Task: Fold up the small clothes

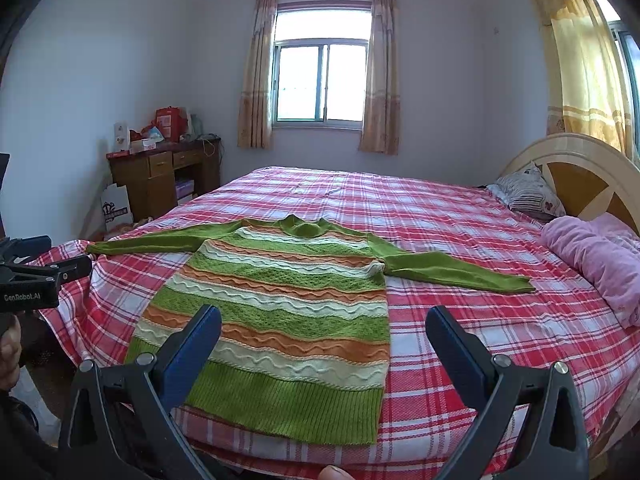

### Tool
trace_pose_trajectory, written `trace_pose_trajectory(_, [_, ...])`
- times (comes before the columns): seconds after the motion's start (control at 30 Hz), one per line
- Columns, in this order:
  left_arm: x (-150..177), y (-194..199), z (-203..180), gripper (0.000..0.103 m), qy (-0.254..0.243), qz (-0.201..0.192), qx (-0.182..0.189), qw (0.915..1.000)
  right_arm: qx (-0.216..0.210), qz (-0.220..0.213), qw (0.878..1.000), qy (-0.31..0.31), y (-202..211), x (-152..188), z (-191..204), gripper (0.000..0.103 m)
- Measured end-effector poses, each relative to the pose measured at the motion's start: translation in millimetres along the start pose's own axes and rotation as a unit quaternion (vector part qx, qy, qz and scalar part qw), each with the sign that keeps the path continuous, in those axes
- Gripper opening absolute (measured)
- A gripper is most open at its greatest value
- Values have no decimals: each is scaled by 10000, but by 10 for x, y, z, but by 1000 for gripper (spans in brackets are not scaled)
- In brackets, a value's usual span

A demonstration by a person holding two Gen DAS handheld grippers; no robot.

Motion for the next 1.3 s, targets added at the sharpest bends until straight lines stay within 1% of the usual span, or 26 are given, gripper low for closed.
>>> trace_pose_trajectory(1.3, [68,-82,53,103,40,103,-12,9999,-70,107,9999,-13,-54,67,15,102])
Point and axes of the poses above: each gripper's, at about its wrist camera, not at the fingertips, and y roughly against the way its jaws point, z to its left, x to its underside, the point moved 6 cm from there along -y, roughly the way its jaws point, and after that the axes turned 1 degree about x, right-handed, at the moved point
